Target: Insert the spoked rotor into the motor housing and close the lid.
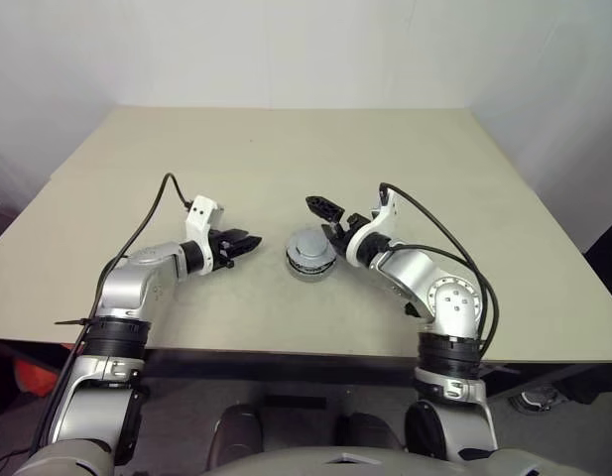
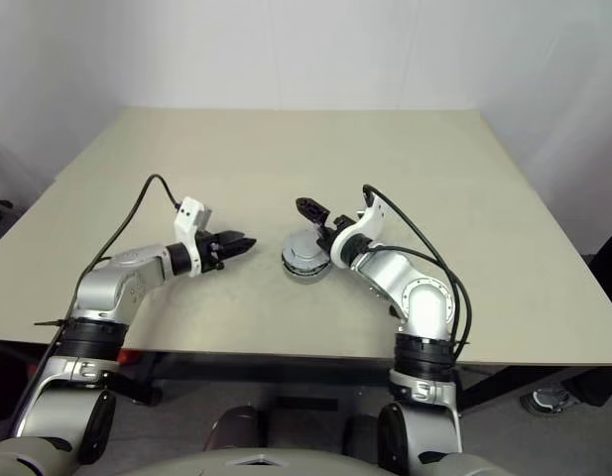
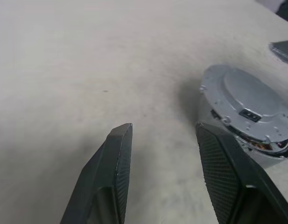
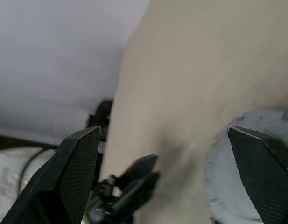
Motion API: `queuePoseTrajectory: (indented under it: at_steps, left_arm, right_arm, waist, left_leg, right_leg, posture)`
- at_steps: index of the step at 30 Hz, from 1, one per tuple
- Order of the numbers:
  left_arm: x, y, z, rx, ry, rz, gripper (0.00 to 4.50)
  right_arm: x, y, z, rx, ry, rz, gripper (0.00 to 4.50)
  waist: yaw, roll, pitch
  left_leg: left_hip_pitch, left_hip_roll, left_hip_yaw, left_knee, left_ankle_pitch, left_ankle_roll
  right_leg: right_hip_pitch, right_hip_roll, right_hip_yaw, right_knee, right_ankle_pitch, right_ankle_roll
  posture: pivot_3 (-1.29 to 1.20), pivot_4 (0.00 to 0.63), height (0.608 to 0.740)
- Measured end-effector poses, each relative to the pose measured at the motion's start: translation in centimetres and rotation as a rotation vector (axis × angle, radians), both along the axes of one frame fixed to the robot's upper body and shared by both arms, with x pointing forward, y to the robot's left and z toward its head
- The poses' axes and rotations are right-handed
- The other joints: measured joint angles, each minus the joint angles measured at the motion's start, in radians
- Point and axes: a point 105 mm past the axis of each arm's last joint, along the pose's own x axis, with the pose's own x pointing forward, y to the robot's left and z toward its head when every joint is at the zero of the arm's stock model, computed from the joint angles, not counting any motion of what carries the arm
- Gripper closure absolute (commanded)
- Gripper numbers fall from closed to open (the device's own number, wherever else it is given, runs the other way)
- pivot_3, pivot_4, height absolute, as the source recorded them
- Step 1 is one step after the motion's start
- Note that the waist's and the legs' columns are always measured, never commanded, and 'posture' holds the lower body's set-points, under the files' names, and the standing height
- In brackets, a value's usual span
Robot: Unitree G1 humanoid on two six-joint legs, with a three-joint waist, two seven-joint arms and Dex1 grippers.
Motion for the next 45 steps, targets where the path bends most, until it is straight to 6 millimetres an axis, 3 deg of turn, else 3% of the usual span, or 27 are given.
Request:
queuePoseTrajectory:
  at_steps: [3,6,11,17,30,45]
  left_arm:
    - [-0.5,-0.1,-0.9,-0.016,0.022,0.007,2.23]
    - [-0.5,-1.0,-0.9,-0.038,0.019,0.000,2.23]
    - [-0.5,-1.8,-1.0,-0.058,0.011,-0.009,2.23]
    - [-0.4,-1.8,-1.0,-0.057,0.009,-0.005,2.23]
    - [-1.1,-1.7,-1.4,-0.050,0.011,0.002,2.23]
    - [-1.1,-1.7,-1.5,-0.044,0.012,0.003,2.23]
  right_arm:
    - [-0.2,-0.6,0.0,-0.358,-0.235,0.109,0.04]
    - [-0.6,0.3,-2.0,-0.688,-0.438,0.244,0.04]
    - [-0.9,2.2,-5.5,-0.886,-0.596,0.399,0.04]
    - [-0.3,3.4,-5.9,-0.898,-0.660,0.412,0.04]
    - [1.8,1.3,-3.4,-0.729,-0.560,0.265,0.04]
    - [0.7,1.8,-6.1,-0.761,-0.506,0.312,0.04]
  waist:
    - [0.004,0.000,0.000]
    - [0.006,-0.001,0.000]
    - [0.000,-0.001,0.000]
    - [-0.002,-0.002,0.000]
    - [-0.002,-0.002,0.000]
    - [-0.003,-0.002,0.000]
  left_leg:
    - [-0.002,0.000,-0.001,0.002,0.000,0.000]
    - [-0.003,0.001,-0.001,0.003,0.000,0.000]
    - [-0.004,0.001,-0.001,0.005,-0.001,0.002]
    - [-0.003,0.001,-0.001,0.008,-0.003,0.005]
    - [-0.001,0.001,0.000,0.009,-0.003,0.005]
    - [0.000,0.001,0.000,0.009,-0.003,0.005]
  right_leg:
    - [0.001,0.000,0.000,0.000,0.001,0.002]
    - [0.001,0.000,-0.001,0.000,0.000,0.001]
    - [0.000,0.000,0.000,0.000,0.003,-0.003]
    - [0.001,0.000,0.000,0.001,0.006,-0.009]
    - [0.002,0.000,0.000,0.002,0.008,-0.011]
    - [0.002,0.000,0.000,0.001,0.008,-0.011]
  posture:
    - [0.00,0.000,0.740]
    - [0.00,0.000,0.740]
    - [0.00,0.000,0.740]
    - [0.00,0.000,0.740]
    - [0.00,0.000,0.740]
    - [0.00,0.000,0.740]
